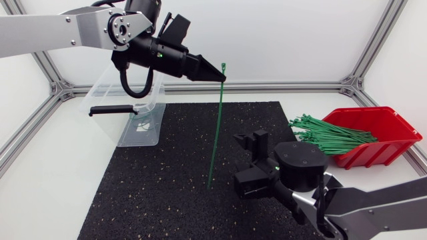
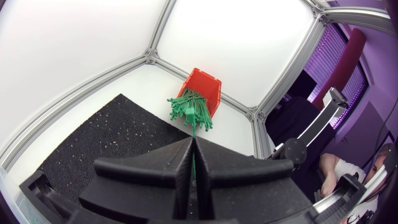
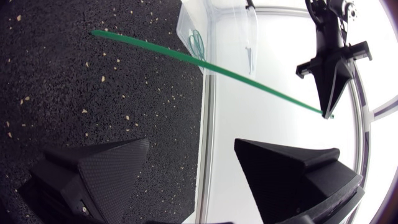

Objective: Take a green cable tie from the red box, thread the tail through the head to close it, then place it in the transparent bin on the left.

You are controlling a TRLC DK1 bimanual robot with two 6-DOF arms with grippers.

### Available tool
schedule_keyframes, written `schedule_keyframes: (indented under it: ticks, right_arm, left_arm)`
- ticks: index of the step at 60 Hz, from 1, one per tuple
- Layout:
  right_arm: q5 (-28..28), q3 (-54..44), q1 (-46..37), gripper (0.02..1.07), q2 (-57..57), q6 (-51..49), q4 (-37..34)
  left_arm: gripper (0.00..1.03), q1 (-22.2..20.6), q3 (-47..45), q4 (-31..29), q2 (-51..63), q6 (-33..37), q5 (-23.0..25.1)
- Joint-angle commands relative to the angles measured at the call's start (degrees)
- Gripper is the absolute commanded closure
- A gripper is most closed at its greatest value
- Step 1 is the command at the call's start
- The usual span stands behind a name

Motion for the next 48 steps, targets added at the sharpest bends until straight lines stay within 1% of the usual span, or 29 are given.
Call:
schedule_keyframes:
  ticks: [1, 5, 10, 17, 23, 31, 34, 42, 45, 48]
  right_arm:
    - [0.68, -0.75, 1.82, 0.07, 1.22, -4.59, 1.60]
    - [0.68, -0.75, 3.31, 0.07, 1.22, -5.99, 1.68]
    - [0.68, -0.48, 4.63, 0.07, 1.22, -7.66, 1.77]
    - [0.50, 0.66, 5.95, 0.07, 2.18, -10.39, 1.77]
    - [-0.11, 1.71, 7.09, 0.07, 3.77, -11.44, 2.12]
    - [-0.73, 2.07, 9.55, 0.07, 6.40, -12.15, 5.82]
    - [-0.73, 2.24, 10.08, 0.08, 7.37, -12.23, 6.17]
    - [-1.43, 4.17, 10.34, 0.11, 11.94, -12.67, 6.69]
    - [-1.78, 4.70, 10.17, 0.13, 12.29, -12.67, 6.69]
    - [-2.40, 4.88, 10.08, 0.17, 12.20, -12.67, 6.87]
  left_arm:
    - [1.00, -0.09, 3.09, -2.60, 2.55, 3.30, 0.76]
    - [1.00, -0.09, 5.64, -6.47, 4.13, 6.12, 0.76]
    - [1.00, -0.09, 10.30, -13.24, 6.94, 10.51, 0.85]
    - [1.00, 0.09, 16.89, -20.71, 11.07, 14.11, 0.93]
    - [1.00, 0.17, 19.00, -22.12, 12.74, 14.73, 1.90]
    - [1.00, 0.26, 21.72, -23.35, 15.38, 14.73, 2.87]
    - [1.00, 0.35, 22.34, -23.52, 15.99, 14.82, 2.96]
    - [1.00, 0.35, 25.41, -27.65, 17.75, 16.05, 4.01]
    - [1.00, 0.09, 25.50, -28.01, 17.75, 16.22, 4.01]
    - [1.00, 0.00, 25.59, -28.18, 17.75, 16.22, 4.01]
